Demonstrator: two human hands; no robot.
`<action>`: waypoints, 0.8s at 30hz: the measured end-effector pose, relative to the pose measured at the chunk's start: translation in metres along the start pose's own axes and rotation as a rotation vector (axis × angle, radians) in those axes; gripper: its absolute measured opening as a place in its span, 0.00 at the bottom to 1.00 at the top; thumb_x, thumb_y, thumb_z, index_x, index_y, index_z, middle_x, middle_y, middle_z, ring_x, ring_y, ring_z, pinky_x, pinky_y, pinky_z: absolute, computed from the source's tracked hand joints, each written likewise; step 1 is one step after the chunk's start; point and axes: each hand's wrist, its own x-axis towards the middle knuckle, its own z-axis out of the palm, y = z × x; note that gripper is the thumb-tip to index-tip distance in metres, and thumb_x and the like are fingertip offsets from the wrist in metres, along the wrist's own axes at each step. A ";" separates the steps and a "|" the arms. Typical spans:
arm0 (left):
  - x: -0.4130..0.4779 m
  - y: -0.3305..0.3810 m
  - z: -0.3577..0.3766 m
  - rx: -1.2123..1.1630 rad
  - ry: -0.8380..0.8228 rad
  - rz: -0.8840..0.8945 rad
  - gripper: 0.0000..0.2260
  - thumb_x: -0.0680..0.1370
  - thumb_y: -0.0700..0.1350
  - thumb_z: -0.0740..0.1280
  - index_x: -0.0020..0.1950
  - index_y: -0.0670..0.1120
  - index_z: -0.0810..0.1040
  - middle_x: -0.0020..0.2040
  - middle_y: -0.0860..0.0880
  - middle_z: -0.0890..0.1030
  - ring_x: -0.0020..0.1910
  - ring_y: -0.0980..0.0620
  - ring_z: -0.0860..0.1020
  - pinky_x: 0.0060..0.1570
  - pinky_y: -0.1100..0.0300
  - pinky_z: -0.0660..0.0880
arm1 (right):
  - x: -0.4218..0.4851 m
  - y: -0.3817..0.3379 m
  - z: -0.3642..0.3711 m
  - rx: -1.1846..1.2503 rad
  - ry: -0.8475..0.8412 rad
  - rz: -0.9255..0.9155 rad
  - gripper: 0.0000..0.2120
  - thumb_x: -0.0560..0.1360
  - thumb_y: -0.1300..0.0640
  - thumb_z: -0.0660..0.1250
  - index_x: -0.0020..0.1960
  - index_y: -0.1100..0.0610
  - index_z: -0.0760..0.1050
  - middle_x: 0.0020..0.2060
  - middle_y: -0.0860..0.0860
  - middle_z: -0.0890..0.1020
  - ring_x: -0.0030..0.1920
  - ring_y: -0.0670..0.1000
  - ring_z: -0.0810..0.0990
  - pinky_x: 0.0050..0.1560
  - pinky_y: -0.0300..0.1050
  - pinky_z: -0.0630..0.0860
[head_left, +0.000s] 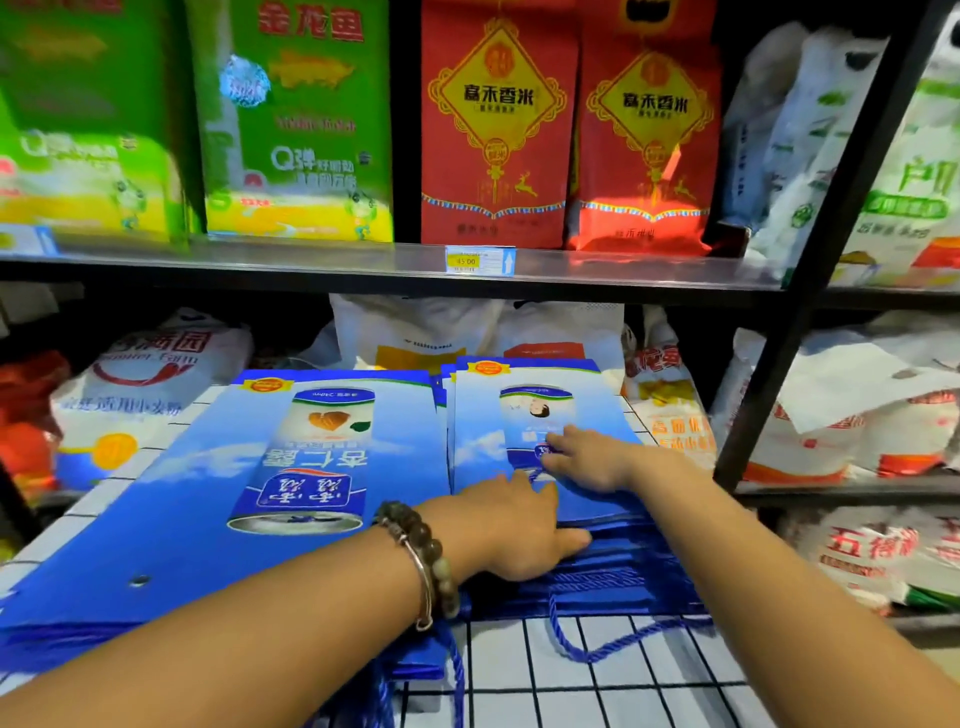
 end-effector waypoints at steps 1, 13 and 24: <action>0.000 -0.002 0.000 0.001 -0.016 0.001 0.32 0.78 0.64 0.48 0.74 0.44 0.53 0.76 0.41 0.51 0.73 0.40 0.56 0.67 0.50 0.59 | 0.008 -0.001 0.009 -0.045 -0.030 0.013 0.28 0.80 0.42 0.47 0.76 0.53 0.47 0.76 0.54 0.49 0.75 0.58 0.50 0.72 0.58 0.51; -0.010 -0.005 -0.004 -0.029 -0.095 0.044 0.36 0.78 0.60 0.55 0.76 0.44 0.42 0.76 0.40 0.44 0.74 0.41 0.53 0.69 0.52 0.57 | 0.006 -0.008 0.027 -0.096 0.005 0.047 0.32 0.79 0.39 0.44 0.75 0.52 0.35 0.75 0.54 0.36 0.75 0.54 0.37 0.72 0.60 0.40; -0.157 -0.086 0.010 -0.019 0.331 -0.143 0.45 0.58 0.77 0.33 0.73 0.63 0.48 0.75 0.61 0.49 0.74 0.60 0.49 0.72 0.58 0.47 | -0.079 -0.071 -0.005 0.157 0.677 -0.385 0.08 0.76 0.51 0.62 0.43 0.50 0.79 0.41 0.46 0.81 0.46 0.50 0.78 0.48 0.48 0.73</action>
